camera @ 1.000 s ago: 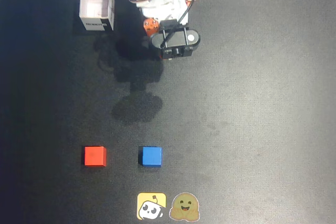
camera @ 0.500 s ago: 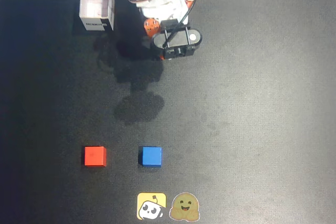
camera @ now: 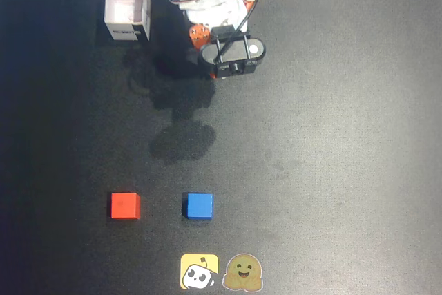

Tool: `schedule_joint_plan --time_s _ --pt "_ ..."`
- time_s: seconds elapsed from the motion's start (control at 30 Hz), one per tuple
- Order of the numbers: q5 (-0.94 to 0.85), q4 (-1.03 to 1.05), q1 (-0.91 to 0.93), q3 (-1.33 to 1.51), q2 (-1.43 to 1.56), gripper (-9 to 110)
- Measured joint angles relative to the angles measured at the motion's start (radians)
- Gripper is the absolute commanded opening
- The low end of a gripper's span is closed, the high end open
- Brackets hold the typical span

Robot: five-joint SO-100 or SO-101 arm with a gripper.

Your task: Put the red cube on top of the blue cube.

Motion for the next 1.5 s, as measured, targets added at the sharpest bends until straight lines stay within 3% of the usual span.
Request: schedule_joint_plan --time_s 1.33,1.5 --pt "0.048 -0.011 -0.002 -0.021 -0.003 1" --pt "0.081 -0.025 -0.009 -0.144 -0.147 4"
